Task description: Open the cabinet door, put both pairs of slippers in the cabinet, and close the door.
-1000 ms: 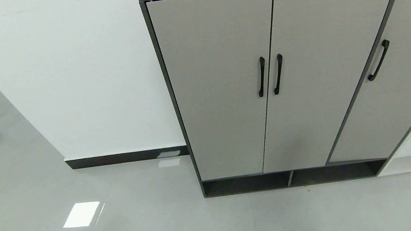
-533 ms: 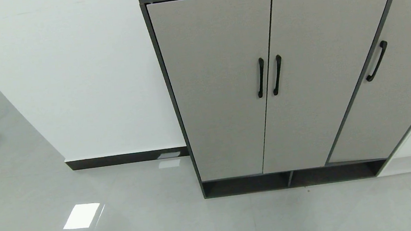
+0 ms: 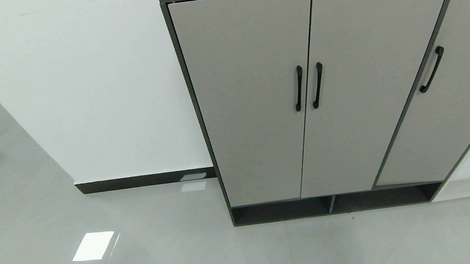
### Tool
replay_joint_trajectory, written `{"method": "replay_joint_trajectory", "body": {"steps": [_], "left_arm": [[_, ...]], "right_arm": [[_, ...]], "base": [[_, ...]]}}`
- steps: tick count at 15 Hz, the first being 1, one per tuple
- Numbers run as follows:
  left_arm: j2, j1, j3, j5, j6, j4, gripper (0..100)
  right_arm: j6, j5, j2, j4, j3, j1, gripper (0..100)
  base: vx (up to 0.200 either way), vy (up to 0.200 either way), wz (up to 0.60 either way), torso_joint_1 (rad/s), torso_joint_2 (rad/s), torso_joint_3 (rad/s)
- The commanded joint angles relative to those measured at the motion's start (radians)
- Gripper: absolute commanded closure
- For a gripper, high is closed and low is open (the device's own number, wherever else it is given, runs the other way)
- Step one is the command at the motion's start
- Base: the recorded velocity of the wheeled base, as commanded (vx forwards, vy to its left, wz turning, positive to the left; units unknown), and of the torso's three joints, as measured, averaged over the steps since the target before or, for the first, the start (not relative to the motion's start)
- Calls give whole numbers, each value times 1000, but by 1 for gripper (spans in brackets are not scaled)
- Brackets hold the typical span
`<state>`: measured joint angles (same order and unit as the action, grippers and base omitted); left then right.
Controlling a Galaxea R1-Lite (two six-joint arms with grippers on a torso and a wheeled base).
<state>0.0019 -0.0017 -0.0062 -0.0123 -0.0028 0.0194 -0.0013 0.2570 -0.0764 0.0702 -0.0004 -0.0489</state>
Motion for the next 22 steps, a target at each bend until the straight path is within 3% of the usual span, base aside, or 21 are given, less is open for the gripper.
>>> {"method": "replay_joint_trajectory", "body": {"steps": [1, 7, 17, 20, 22], "left_arm": [[0, 0, 0, -1, 0, 1, 100], [0, 0, 0, 0, 0, 1, 100], [0, 0, 0, 0, 1, 1, 100], [0, 0, 0, 0, 1, 1, 100], [0, 0, 0, 0, 1, 1, 100]], "right_arm": [[0, -111, 0, 3, 0, 0, 100], [0, -277, 0, -72, 0, 0, 100], [-22, -334, -3, -70, 0, -6, 100], [-22, -334, -29, -70, 0, -180, 100], [18, -312, -20, -70, 0, -164, 100]], "base": [[0, 0, 0, 0, 0, 0], [0, 0, 0, 0, 0, 0], [0, 0, 0, 0, 0, 0], [0, 0, 0, 0, 0, 0], [0, 0, 0, 0, 0, 0]]}}
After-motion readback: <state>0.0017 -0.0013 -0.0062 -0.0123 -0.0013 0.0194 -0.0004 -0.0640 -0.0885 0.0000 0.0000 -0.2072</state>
